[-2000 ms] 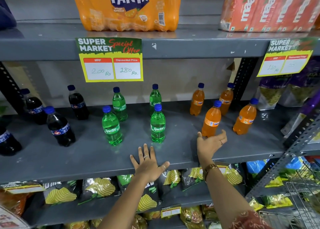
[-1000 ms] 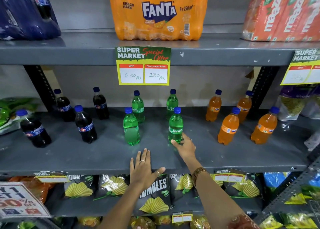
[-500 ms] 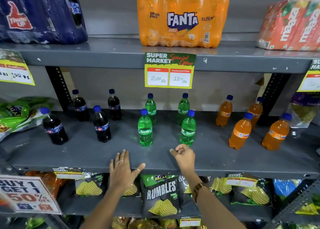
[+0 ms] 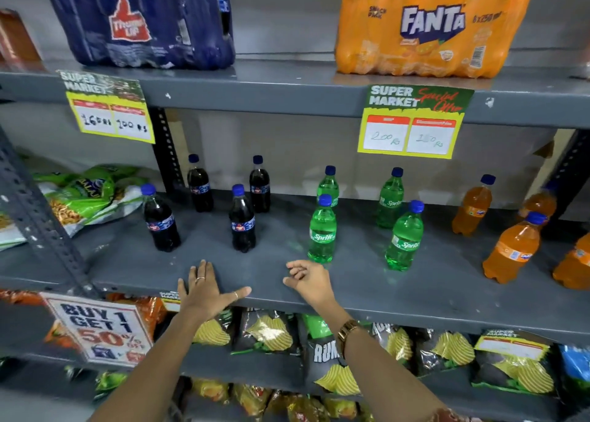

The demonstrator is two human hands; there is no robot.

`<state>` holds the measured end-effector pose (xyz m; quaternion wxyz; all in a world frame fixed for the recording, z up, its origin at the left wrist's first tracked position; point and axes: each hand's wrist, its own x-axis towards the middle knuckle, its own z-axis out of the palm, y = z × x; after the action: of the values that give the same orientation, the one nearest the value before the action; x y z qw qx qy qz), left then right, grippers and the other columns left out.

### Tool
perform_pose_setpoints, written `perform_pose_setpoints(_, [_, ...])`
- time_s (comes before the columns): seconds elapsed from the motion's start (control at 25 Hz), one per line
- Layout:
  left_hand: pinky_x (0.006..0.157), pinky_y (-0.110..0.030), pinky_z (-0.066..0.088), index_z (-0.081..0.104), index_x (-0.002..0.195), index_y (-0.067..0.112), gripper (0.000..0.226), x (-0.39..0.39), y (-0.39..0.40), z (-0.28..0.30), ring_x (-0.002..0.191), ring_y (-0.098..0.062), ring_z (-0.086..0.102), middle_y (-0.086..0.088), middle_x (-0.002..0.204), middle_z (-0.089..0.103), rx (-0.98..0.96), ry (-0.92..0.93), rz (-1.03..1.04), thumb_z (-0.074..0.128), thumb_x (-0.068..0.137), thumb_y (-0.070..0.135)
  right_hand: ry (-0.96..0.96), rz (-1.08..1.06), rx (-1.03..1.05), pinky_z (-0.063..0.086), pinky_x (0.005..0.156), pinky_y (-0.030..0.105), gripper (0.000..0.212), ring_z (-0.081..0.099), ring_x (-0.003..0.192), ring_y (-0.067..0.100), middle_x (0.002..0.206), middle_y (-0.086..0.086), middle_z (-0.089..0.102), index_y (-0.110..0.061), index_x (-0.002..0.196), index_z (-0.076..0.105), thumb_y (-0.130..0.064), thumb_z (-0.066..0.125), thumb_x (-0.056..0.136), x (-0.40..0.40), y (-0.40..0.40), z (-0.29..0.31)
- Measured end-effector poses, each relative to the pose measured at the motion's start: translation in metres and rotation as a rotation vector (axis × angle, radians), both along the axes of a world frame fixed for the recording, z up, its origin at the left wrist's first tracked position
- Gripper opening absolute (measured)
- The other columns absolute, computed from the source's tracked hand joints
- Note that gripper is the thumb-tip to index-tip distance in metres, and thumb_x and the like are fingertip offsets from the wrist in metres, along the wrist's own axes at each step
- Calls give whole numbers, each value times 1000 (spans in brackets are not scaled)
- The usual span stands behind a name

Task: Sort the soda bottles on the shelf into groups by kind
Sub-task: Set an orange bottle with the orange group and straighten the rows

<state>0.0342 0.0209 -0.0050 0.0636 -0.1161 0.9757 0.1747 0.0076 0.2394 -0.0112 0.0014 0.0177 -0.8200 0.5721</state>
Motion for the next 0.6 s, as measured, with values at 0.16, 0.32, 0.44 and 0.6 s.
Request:
perform_pose_setpoints(0.16, [117,-48,-11,-9,151,11,126,-4,-11,-2,146,-23,-14,-2,160,-14,16,-40,-13,49,66,84,12,24,24,43,67,11,41,49,75,13,85,3,55,-4,107,63,-3,76,68,-17,-41,1])
perform_pose_setpoints(0.32, [115,-49,-14,-11,151,11,128,-6,-13,-3,145,-24,-18,-2,159,-17,63,-44,-35,52,65,83,15,10,53,44,79,16,62,54,98,17,110,11,57,-6,124,52,-7,78,68,-35,-70,5])
perform_pose_setpoints(0.44, [115,-49,-15,-13,150,11,129,-7,-15,-4,144,-24,-21,-1,158,-21,88,-60,-52,53,65,82,2,-22,39,41,96,29,75,51,117,26,130,15,52,-9,133,41,-11,79,68,-49,-82,9])
perform_pose_setpoints(0.6, [114,-51,-14,-13,150,11,130,-7,-18,-9,144,-26,-21,-1,158,-20,87,-40,-54,52,63,84,48,2,61,41,93,30,61,55,115,28,123,15,61,-8,125,48,-16,77,71,-63,-96,12])
